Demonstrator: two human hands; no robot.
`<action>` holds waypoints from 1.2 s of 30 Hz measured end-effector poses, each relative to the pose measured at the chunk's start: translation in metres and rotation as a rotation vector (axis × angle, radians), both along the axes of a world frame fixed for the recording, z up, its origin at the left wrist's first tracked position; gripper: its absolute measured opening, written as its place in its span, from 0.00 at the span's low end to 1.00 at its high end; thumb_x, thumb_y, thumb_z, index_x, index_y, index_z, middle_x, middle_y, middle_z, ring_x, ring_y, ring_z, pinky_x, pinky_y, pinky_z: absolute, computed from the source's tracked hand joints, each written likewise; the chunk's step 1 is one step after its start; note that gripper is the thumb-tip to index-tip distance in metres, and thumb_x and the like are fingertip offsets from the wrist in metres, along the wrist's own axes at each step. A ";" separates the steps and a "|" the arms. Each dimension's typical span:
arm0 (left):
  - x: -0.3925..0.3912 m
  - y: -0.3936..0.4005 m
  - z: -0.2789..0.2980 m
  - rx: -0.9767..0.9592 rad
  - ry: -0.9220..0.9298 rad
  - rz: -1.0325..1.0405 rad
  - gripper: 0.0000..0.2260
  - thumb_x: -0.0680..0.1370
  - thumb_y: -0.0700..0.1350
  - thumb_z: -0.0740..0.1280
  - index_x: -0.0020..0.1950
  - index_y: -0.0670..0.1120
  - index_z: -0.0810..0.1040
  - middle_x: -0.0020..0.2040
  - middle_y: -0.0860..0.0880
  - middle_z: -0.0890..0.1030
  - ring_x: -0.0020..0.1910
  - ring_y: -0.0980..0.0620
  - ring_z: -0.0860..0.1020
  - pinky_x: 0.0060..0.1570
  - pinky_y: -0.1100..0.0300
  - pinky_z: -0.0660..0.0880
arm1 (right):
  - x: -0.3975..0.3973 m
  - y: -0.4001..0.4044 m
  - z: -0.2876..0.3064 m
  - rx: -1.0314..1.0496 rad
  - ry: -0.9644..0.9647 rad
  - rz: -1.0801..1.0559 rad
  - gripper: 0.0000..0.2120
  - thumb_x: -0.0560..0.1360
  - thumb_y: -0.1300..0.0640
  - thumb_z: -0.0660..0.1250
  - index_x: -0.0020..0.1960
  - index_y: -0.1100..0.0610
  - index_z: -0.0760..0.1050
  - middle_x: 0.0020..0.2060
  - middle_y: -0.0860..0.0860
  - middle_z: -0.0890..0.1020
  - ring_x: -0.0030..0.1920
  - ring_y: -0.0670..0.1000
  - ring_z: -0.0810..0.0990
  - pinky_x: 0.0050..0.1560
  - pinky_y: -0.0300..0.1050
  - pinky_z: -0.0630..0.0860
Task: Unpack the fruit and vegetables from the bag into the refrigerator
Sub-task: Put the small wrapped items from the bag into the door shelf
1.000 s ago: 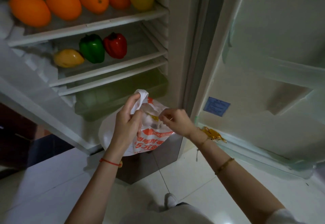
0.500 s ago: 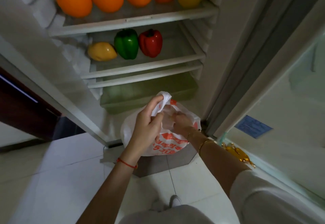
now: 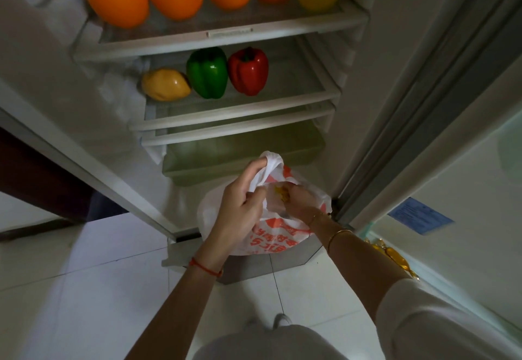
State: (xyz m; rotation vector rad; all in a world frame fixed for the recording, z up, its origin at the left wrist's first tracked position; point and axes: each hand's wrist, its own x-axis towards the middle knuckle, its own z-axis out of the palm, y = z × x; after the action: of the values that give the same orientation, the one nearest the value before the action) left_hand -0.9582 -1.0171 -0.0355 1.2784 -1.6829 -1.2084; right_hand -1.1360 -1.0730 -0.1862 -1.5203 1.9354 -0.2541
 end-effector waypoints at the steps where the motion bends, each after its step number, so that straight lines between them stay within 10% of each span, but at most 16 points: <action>1: 0.001 0.000 0.000 -0.006 0.001 0.000 0.19 0.81 0.37 0.59 0.70 0.53 0.70 0.55 0.30 0.76 0.42 0.40 0.79 0.37 0.52 0.77 | -0.001 0.000 -0.002 0.005 0.006 0.005 0.24 0.76 0.45 0.67 0.68 0.55 0.71 0.58 0.52 0.79 0.60 0.54 0.77 0.63 0.44 0.74; 6: 0.008 0.006 0.004 -0.025 0.042 -0.009 0.19 0.81 0.37 0.59 0.65 0.59 0.71 0.53 0.30 0.76 0.49 0.29 0.75 0.44 0.55 0.72 | -0.012 0.016 0.033 -0.025 -0.343 0.009 0.19 0.73 0.58 0.73 0.64 0.54 0.76 0.57 0.53 0.81 0.59 0.54 0.79 0.63 0.50 0.75; 12: 0.015 0.019 0.012 -0.070 0.073 -0.047 0.22 0.79 0.37 0.58 0.60 0.65 0.71 0.31 0.56 0.76 0.23 0.56 0.66 0.25 0.51 0.68 | -0.045 0.054 0.076 -0.054 -0.515 -0.060 0.14 0.73 0.66 0.71 0.58 0.59 0.78 0.47 0.55 0.81 0.48 0.53 0.80 0.53 0.47 0.78; 20: 0.005 0.052 0.033 -0.096 0.111 -0.157 0.23 0.80 0.34 0.58 0.61 0.64 0.71 0.24 0.50 0.69 0.21 0.51 0.66 0.23 0.53 0.67 | -0.083 0.130 0.117 -0.277 -0.504 -0.202 0.14 0.74 0.66 0.71 0.59 0.59 0.78 0.49 0.55 0.84 0.49 0.50 0.82 0.53 0.41 0.78; 27: -0.017 0.079 0.038 -0.121 0.109 -0.235 0.19 0.80 0.33 0.58 0.68 0.49 0.71 0.25 0.53 0.73 0.21 0.57 0.67 0.23 0.64 0.67 | -0.106 0.187 0.109 -0.371 -0.349 -0.402 0.10 0.75 0.63 0.70 0.56 0.59 0.78 0.41 0.48 0.81 0.43 0.48 0.79 0.46 0.39 0.77; 36: -0.037 0.115 0.043 -0.135 0.107 -0.227 0.19 0.80 0.35 0.58 0.65 0.55 0.72 0.26 0.50 0.72 0.19 0.55 0.68 0.21 0.62 0.68 | -0.151 0.219 0.061 -0.243 0.170 -0.454 0.07 0.75 0.57 0.67 0.51 0.60 0.78 0.49 0.58 0.81 0.49 0.61 0.79 0.47 0.48 0.74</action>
State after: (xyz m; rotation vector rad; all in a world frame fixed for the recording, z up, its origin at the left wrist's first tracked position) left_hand -0.9951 -0.9020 0.0074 0.9449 -1.8336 -1.2464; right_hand -1.2868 -0.8538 -0.1255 -1.2579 2.4490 -0.5904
